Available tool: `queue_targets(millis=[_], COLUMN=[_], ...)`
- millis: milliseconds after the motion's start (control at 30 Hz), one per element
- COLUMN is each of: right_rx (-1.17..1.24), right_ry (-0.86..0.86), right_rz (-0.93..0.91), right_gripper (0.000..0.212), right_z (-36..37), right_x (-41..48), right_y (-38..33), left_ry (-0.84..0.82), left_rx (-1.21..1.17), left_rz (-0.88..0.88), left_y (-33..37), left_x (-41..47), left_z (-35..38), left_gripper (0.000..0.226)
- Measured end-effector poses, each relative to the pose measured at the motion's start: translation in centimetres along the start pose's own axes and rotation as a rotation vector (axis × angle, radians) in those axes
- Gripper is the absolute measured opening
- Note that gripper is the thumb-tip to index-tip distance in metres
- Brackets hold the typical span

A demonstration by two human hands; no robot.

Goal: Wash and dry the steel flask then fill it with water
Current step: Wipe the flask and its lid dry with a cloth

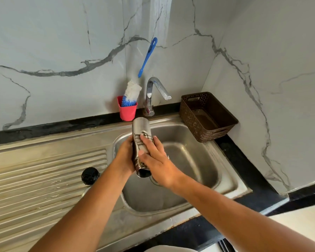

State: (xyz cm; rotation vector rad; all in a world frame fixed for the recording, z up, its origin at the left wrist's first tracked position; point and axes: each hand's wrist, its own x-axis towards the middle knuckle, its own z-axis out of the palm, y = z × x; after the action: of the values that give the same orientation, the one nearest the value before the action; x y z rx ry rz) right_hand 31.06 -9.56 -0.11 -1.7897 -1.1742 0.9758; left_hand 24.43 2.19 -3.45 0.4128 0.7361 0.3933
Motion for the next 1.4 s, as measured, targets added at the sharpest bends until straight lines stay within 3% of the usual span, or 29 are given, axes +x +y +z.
queue_targets(millis=[200,300,400,633,733,833,900,1067,1267,1333,1400], right_rx=[0.129,0.172,0.022,0.119,0.156,-0.049,-0.106,0.132,-0.101,-0.121,-0.051], right_ry=[0.232,0.146,-0.015,0.215,0.148,0.002,0.071,0.256,0.048,0.146,0.272], right_rz=[0.103,0.096,0.044,0.145,0.135,0.019,-0.036,0.075,-0.012,-0.064,-0.002], right_gripper=[0.053,0.056,0.056,0.057,0.058,0.057,0.058,0.055,0.057,0.056,0.055], right_z=[-4.8,-3.4,-0.4,-4.3,-2.7,-0.1,-0.7,-4.7,0.1,-0.7,-2.7], right_x=[5.6,3.4,-0.2,4.7,2.7,-0.4,0.9,5.2,-0.5,1.1,3.6], right_y=[-1.6,-1.3,-0.8,-2.0,-1.4,-0.8,-0.6,-1.4,0.5,0.7,-0.1], left_ry=[-0.139,-0.069,0.027,-0.112,-0.048,-0.002,-0.056,-0.124,-0.014,-0.045,-0.069], left_rx=[0.059,0.024,0.023,0.044,0.053,0.049,0.037,0.132,0.166,0.153,0.184], left_rz=[0.018,-0.007,-0.001,-0.023,-0.004,0.009,0.0,0.031,0.03,-0.006,-0.033], left_y=[-1.8,-0.7,0.2,-1.9,-0.4,0.1,-0.5,-1.8,-0.1,-0.9,-1.9], left_x=[-1.8,-0.7,0.7,-2.5,-0.9,-0.4,-1.1,-2.5,-1.0,-1.7,-2.5], left_z=[2.4,1.6,-0.3,2.7,1.5,0.4,1.0,3.0,0.7,1.2,2.1], left_gripper=[0.056,0.055,0.059,0.055,0.058,0.064,0.059,0.059,0.064,0.066,0.066])
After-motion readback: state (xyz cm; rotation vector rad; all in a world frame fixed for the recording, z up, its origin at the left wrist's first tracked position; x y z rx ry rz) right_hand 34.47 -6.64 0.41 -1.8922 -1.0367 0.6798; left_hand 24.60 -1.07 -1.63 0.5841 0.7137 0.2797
